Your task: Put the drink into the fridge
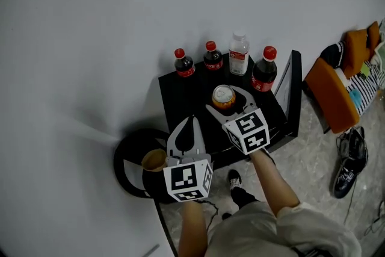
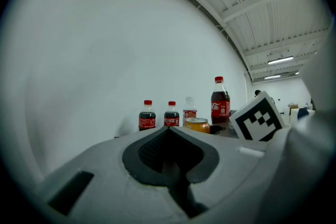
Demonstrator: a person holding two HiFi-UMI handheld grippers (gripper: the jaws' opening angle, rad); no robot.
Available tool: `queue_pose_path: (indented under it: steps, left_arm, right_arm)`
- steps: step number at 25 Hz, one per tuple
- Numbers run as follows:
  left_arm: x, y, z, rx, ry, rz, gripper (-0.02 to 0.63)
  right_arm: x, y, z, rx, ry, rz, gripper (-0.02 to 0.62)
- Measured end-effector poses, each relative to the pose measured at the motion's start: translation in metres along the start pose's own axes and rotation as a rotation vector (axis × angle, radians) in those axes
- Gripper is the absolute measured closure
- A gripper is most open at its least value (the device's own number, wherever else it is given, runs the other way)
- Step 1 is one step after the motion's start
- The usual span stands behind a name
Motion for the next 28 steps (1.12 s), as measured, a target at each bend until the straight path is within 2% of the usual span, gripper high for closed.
queue_pose_path:
  steps: [6,18,23,28]
  left_arm:
    - [0.003,-0.002,-0.013,-0.029,-0.02,-0.02,0.597]
    - [-0.036,-0.035,-0.098,-0.043,-0.038,0.012,0.597]
    - [-0.051,-0.067,-0.13,0.006,-0.024,0.009,0.597]
    - [-0.06,-0.104,-0.134,0.07,-0.016,0.019,0.597]
  right_arm:
    - [0.008,-0.006,-0.013,-0.08,0.011,0.051,0.284]
    - [0.067,-0.042,-0.095,-0.124,0.029,-0.004,0.284]
    - [0.088,-0.07,-0.125,-0.121,0.038,-0.004,0.284]
    - [0.095,-0.112,-0.125,-0.116,0.053,0.011,0.284]
Point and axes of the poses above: the fingertips, and each gripper's own axes: z forward along the fingers, x to its left, y out of its top, the point moved 9 cm from there along -z, backward along the fingers, and after that the axes turned 11 degrees about x, right-handed, at the moved point
